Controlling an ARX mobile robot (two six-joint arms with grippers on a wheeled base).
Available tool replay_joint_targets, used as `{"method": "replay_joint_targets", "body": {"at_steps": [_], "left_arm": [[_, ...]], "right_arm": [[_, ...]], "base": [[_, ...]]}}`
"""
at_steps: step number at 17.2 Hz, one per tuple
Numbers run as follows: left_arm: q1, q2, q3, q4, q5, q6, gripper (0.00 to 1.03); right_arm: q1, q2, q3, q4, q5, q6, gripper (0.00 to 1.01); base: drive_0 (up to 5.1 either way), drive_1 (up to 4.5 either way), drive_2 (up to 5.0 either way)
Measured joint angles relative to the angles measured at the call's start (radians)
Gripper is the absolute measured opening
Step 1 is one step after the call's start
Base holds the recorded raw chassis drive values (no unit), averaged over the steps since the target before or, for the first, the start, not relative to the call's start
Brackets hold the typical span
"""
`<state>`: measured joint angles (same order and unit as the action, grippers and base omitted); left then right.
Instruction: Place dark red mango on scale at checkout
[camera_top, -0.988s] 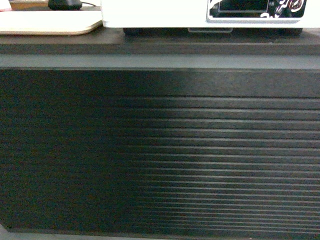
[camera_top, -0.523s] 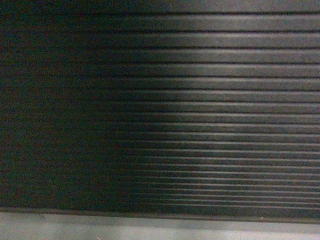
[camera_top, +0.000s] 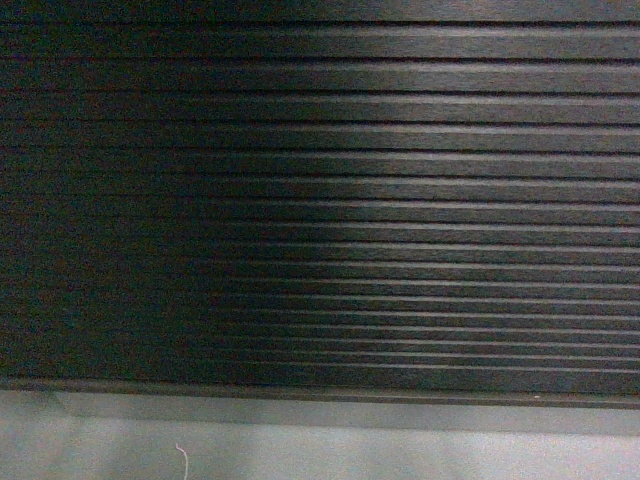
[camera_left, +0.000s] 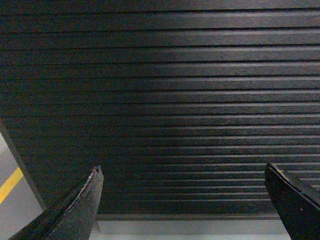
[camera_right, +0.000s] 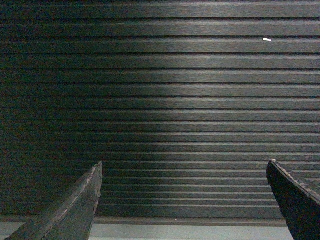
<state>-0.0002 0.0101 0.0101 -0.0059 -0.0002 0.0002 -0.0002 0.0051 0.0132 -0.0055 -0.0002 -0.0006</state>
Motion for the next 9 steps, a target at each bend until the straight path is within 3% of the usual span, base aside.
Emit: {"method": "replay_joint_targets", "body": {"at_steps": [9], "left_arm": [[0.000, 0.000, 0.000, 0.000, 0.000, 0.000, 0.98]], "right_arm": [[0.000, 0.000, 0.000, 0.000, 0.000, 0.000, 0.98]], "base": [[0.0, 0.00, 0.0]]}}
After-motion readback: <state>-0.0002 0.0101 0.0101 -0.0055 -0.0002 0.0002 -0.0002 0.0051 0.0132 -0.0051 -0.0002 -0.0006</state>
